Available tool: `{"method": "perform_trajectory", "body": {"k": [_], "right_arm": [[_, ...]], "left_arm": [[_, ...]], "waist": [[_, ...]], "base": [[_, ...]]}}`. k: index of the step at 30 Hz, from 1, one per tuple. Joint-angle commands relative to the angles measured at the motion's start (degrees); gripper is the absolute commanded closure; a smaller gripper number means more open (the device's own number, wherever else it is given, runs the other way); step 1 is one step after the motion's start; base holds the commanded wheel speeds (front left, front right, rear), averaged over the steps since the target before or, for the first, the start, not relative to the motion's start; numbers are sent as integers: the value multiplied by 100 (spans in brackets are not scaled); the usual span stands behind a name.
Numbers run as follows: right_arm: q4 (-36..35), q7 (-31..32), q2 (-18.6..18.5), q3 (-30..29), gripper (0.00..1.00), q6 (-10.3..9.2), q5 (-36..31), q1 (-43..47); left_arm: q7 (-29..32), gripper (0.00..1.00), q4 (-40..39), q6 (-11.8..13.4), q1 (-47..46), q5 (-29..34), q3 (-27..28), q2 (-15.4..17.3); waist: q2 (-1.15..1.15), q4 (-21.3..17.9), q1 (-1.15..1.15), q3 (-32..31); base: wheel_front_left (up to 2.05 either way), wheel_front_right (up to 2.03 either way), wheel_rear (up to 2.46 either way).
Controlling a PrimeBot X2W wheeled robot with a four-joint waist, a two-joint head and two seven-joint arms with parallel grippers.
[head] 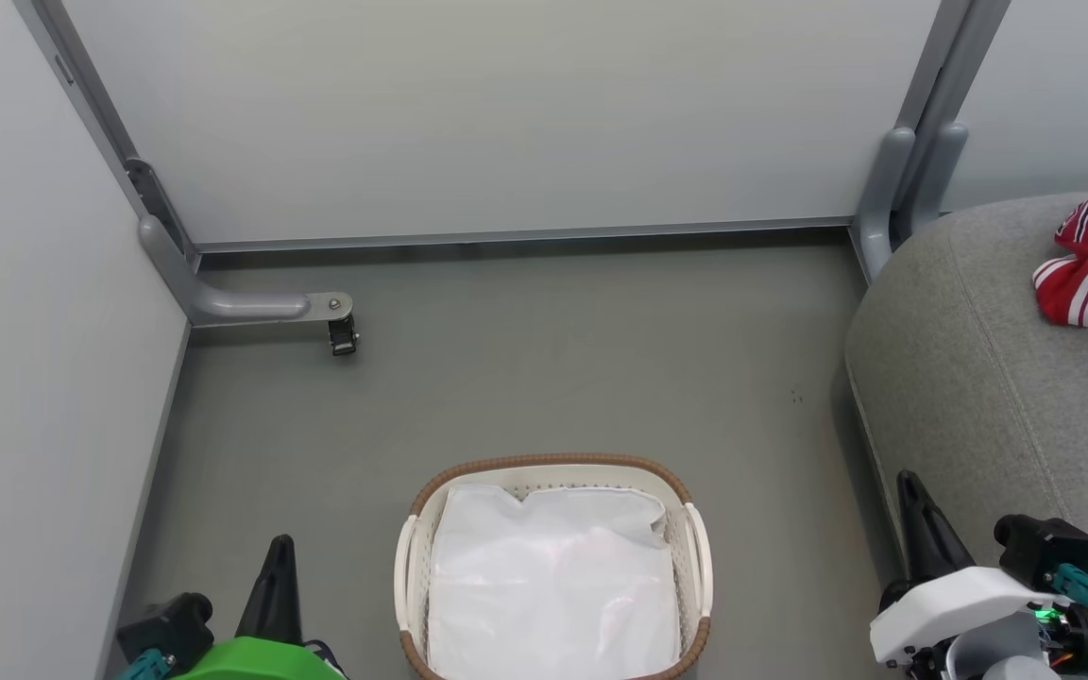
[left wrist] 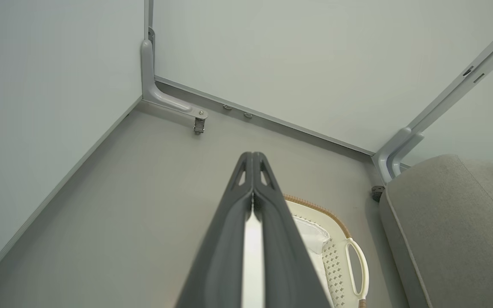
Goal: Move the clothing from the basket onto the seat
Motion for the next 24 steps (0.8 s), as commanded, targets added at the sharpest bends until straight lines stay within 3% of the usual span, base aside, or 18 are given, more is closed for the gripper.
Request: {"method": "perform_trajectory", "body": {"k": [1,24], "right_arm": [[-117,66,-25,-37,100,-1,267,-118],[-274,618,-42,-158,100,-2,2440,-186]], "left_arm": [[52,100,-110,-41,-108,-219,106,-15],[624,100,-226,-261,-315,-1942,665,-155]], "waist": [[0,-4,0,0],[0,-73,0,-2]], "base": [[0,0,0],[0,0,0]]}}
